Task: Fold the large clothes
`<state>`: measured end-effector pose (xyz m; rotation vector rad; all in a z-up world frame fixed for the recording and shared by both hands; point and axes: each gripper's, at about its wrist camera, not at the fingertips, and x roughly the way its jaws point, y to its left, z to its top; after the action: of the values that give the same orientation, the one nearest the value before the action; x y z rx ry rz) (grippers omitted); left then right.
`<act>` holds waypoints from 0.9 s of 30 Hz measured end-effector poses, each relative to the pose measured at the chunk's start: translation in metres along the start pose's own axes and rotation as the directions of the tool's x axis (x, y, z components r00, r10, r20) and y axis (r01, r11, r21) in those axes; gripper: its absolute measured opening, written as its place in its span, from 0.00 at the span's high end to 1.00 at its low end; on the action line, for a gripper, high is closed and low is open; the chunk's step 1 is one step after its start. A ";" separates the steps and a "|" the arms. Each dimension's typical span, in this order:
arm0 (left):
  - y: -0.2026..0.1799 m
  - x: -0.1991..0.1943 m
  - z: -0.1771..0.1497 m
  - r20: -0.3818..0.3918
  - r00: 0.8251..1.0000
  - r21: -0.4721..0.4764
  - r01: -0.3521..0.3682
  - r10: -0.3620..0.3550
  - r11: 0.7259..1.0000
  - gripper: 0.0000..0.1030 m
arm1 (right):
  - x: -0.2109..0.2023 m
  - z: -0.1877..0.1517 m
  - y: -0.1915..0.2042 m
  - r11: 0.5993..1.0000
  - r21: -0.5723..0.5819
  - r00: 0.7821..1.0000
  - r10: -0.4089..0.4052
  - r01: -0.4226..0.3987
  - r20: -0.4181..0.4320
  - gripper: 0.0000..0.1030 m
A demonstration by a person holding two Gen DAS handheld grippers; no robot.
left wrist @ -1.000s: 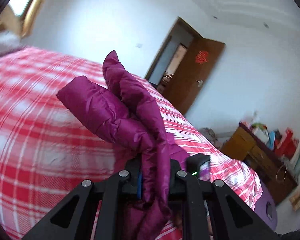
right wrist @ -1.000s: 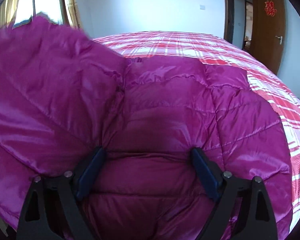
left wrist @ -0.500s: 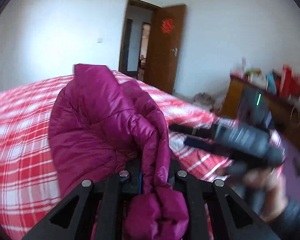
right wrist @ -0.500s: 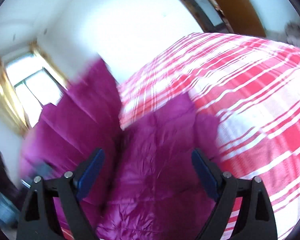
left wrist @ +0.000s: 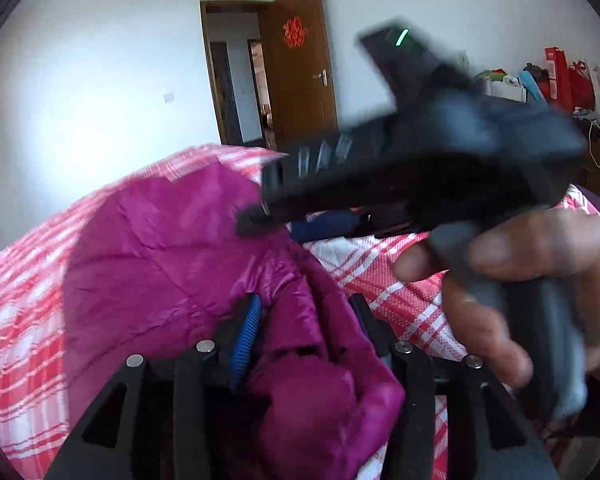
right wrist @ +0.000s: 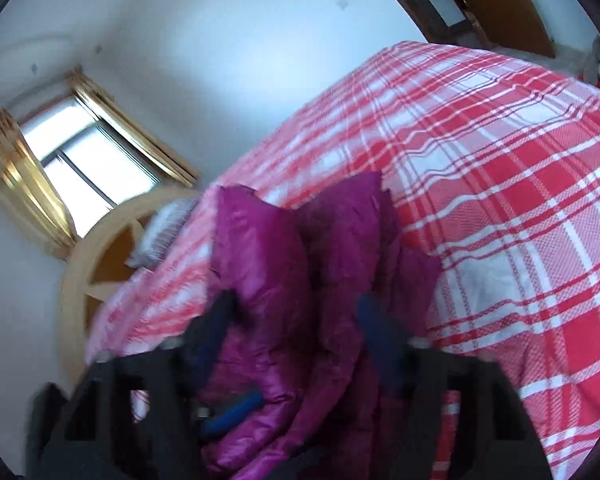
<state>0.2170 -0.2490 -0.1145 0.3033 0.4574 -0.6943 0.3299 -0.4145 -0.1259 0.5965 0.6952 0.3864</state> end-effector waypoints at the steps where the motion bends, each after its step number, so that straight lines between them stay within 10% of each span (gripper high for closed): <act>1: 0.000 -0.009 0.001 0.011 1.000 0.007 -0.004 0.004 1.000 0.52 | 0.003 0.001 0.000 0.999 -0.012 0.999 -0.043 0.042 -0.012 0.52; 5: 0.016 -0.064 0.002 0.139 0.990 -0.004 -0.015 0.015 1.000 0.16 | 0.005 0.002 -0.004 0.993 -0.024 0.993 -0.117 0.116 -0.030 0.52; 8: 0.047 -0.079 0.003 0.176 0.982 -0.058 -0.064 0.074 0.996 0.12 | 0.002 -0.003 -0.005 0.987 -0.045 0.987 -0.158 0.157 -0.032 0.52; 12: 0.111 -0.034 -0.011 0.010 0.970 -0.188 -0.238 0.245 0.953 0.12 | 0.002 -0.001 -0.004 0.974 -0.053 0.974 -0.222 0.220 -0.037 0.51; 16: 0.141 0.007 -0.038 -0.085 0.988 -0.349 -0.151 0.129 0.925 0.12 | -0.026 0.009 0.028 0.951 -0.008 0.949 -0.307 0.308 0.070 0.48; 22: 0.123 0.006 -0.035 -0.056 0.989 -0.303 -0.147 0.137 0.941 0.12 | -0.041 0.027 0.086 0.992 0.075 0.966 -0.115 0.100 0.230 0.23; 27: 0.141 -0.009 -0.022 -0.023 0.990 -0.378 -0.138 0.140 0.915 0.12 | 0.011 0.034 0.089 0.977 0.101 0.958 0.161 -0.189 0.237 0.24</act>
<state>0.2989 -0.1317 -0.1128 -0.0328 0.5494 -0.4536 0.3496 -0.3533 -0.0543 0.8088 0.4490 0.4337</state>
